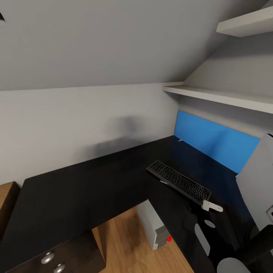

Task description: In the bedroom, organize the workspace by keeping the computer under the desk, ensuring the monitor is on the desk, placing the keyboard on the desk next to the monitor, placing the mouse on the desk next to the keyboard, moving the folder from the swivel chair onto the desk next to the mouse, stacking the notebook on top of the folder with the pen on top of the notebook, and positioning the swivel chair next to the desk.

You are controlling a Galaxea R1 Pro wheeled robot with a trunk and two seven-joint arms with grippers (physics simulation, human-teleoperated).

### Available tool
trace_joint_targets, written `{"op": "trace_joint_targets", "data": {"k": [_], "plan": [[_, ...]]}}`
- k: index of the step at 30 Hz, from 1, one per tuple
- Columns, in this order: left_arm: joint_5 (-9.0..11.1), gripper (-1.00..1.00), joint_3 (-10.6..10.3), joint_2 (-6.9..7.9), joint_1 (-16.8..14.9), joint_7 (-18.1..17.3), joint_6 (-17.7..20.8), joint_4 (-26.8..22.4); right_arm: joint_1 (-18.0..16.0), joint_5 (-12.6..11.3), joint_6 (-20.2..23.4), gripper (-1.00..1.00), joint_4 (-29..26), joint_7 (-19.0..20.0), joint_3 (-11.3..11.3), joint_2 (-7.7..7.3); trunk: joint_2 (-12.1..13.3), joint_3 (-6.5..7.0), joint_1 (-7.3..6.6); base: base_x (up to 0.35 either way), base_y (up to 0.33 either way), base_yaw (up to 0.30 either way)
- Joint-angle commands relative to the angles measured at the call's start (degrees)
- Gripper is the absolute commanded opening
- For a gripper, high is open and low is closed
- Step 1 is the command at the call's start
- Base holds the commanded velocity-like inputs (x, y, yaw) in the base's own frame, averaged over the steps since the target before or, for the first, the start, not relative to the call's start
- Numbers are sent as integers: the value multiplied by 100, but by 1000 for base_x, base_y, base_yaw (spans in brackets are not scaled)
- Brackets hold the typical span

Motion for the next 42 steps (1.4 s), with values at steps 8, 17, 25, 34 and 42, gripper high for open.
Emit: {"op": "trace_joint_targets", "data": {"k": [8, 17, 25, 34, 42], "plan": [[21, 100, -22, 0, -4, 26, -18, 5, -4, -9, -43, 100, 3, -10, 19, 5, -46, -25, 23, 0, 0, 0], [25, 100, -22, 0, -4, 24, -17, 4, -4, 141, -37, 100, 3, 8, 25, 12, -46, -25, 23, 0, 0, 0], [24, 100, -22, 0, -4, 23, -19, 4, -4, 149, -28, 100, 3, 36, 31, 15, -46, -25, 23, 0, 0, 0], [26, 100, -22, 0, -4, 14, -20, 5, -4, 156, -26, 100, 3, 205, 36, 16, -46, -25, 23, 0, 0, 0], [26, 100, -22, 0, -4, 14, -20, 4, -4, 159, -33, 100, 4, 326, 37, 14, -46, -25, 23, 0, 0, 0]]}}
